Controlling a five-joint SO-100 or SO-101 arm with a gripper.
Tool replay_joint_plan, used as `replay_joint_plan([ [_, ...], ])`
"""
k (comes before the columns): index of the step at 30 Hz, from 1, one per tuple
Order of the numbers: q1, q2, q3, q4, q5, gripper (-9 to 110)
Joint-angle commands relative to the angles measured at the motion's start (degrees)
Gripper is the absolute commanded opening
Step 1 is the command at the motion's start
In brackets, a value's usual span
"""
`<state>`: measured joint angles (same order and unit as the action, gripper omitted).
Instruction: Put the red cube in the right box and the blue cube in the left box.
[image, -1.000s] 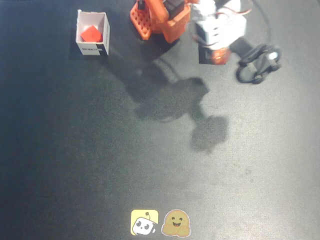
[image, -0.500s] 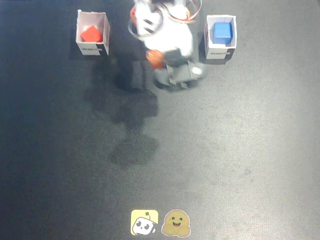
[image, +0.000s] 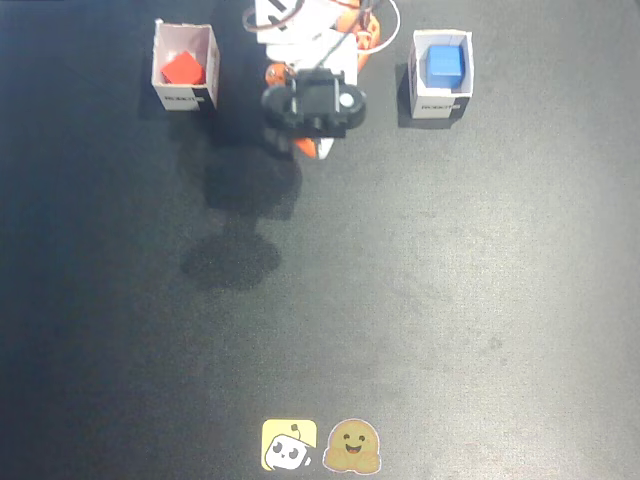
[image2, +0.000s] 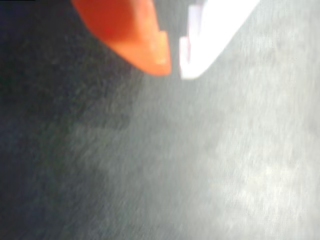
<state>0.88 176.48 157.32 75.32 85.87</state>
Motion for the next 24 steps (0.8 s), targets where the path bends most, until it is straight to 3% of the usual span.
replay_joint_plan([
  [1,0.97,0.70,1.41,-1.85,2.46,0],
  [12,6.24,0.62,7.21,-2.99,-2.55,0],
  [24,4.83,0.62,7.29,-3.08,-5.54,0],
])
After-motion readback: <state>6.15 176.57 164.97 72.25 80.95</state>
